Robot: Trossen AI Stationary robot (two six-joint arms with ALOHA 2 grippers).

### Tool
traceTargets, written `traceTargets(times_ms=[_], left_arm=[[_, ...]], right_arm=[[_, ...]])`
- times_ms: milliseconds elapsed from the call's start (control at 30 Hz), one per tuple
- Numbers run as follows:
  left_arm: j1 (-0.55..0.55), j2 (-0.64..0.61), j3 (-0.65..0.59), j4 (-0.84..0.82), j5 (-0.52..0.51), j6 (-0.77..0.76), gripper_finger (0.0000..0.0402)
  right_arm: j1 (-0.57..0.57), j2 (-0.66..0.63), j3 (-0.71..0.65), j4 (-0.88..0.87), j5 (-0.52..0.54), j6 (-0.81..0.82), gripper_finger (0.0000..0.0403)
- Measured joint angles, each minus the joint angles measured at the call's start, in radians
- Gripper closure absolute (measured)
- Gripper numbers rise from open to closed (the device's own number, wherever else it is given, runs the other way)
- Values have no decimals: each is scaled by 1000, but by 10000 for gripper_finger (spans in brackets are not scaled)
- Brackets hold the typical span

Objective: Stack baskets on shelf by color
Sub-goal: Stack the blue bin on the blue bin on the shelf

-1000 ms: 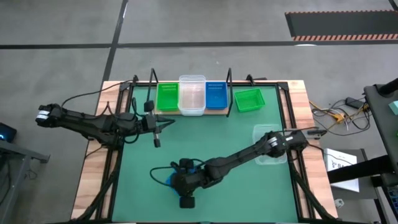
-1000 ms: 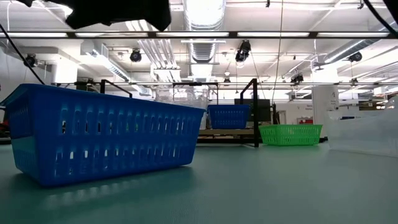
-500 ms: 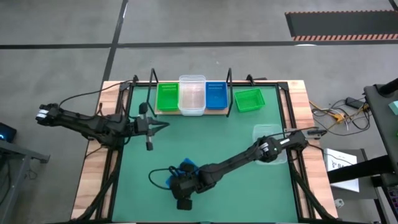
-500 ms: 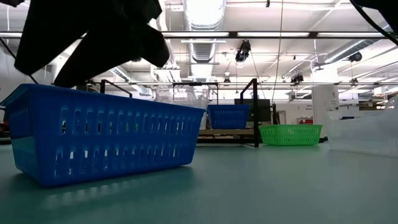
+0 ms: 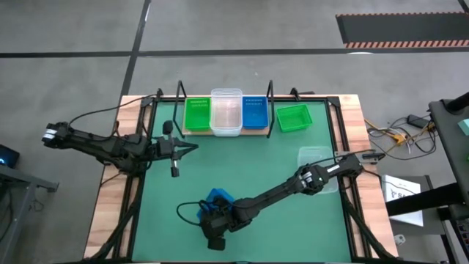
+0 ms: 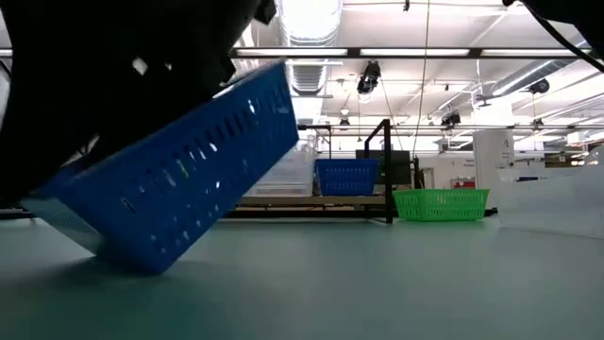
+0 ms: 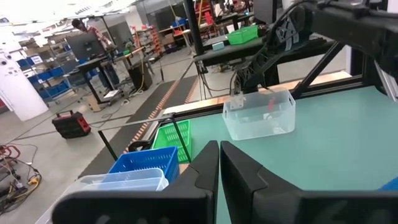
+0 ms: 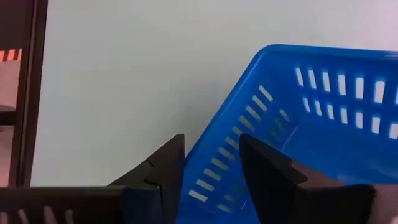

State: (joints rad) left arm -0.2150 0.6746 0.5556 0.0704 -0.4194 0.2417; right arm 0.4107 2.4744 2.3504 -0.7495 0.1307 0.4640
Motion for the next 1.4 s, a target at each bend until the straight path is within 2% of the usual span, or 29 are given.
traceTargets(times_ms=[500, 600, 700, 767, 867, 1233, 1400], left_arm=[[0, 7, 0, 2, 0, -1, 402], [0, 11, 0, 4, 0, 0, 402], [0, 12, 0, 5, 0, 0, 402], [0, 12, 0, 6, 0, 0, 402], [0, 12, 0, 5, 0, 0, 402], [0, 18, 0, 30, -1, 1, 402], [0, 14, 0, 27, -1, 3, 402]], right_arm=[[-11, -5, 0, -15, 1, -19, 264], [-15, -5, 0, -28, 2, -46, 298], [-19, -7, 0, -36, 2, -78, 358], [-21, -16, 0, -49, 4, -118, 383], [-23, -40, 5, -95, 4, -184, 391], [-21, -214, 5, -356, 0, -496, 394], [-30, -310, 3, -443, 12, -587, 394]])
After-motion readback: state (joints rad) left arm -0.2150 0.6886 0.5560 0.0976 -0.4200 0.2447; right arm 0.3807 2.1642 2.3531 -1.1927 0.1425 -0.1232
